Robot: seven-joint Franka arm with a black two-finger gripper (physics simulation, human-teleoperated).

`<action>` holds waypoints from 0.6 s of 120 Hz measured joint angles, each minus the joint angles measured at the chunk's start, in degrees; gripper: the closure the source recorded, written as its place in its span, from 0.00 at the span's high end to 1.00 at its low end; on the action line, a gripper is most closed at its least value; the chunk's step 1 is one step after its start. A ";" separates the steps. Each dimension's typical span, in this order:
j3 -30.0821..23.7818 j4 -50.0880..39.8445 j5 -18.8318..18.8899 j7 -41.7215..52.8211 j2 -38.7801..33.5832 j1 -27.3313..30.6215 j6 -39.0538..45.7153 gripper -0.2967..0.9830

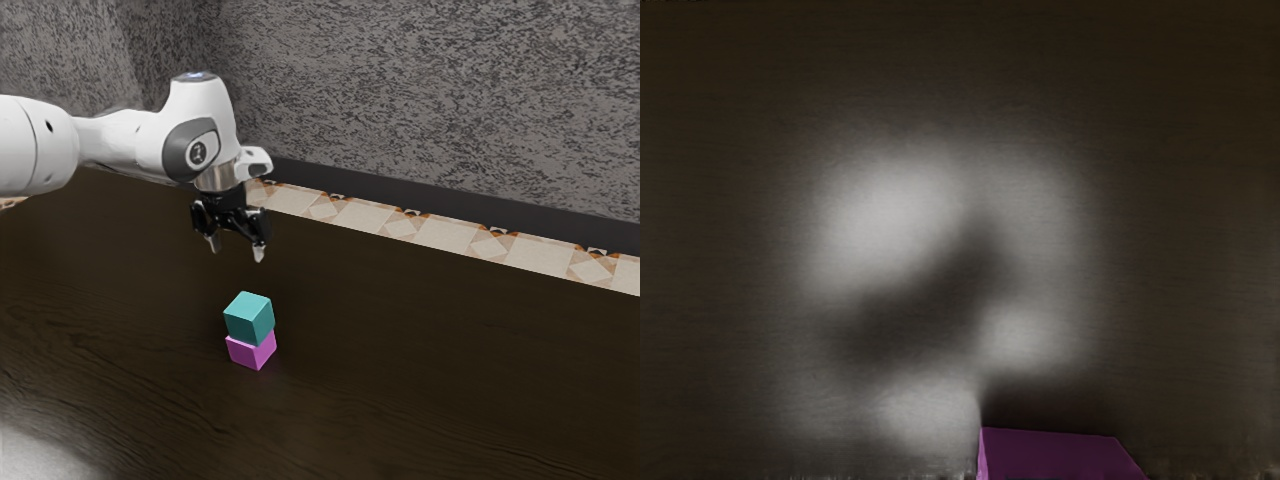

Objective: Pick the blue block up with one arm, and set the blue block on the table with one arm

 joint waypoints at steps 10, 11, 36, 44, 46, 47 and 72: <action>-0.67 -2.92 -0.85 3.84 -1.40 -0.02 1.84 0.77; -0.73 -3.14 -0.93 4.20 -1.44 -0.02 2.00 0.77; -1.33 -4.99 -3.27 11.83 0.56 0.03 5.05 0.77; -1.23 -4.91 -3.94 13.78 1.91 0.02 5.93 0.77; -1.15 -4.86 -4.13 14.23 2.30 0.03 6.13 0.77; -1.11 -4.84 -4.24 14.45 2.47 0.03 6.22 0.77; -0.59 -3.72 -5.91 19.26 4.44 0.04 8.33 0.77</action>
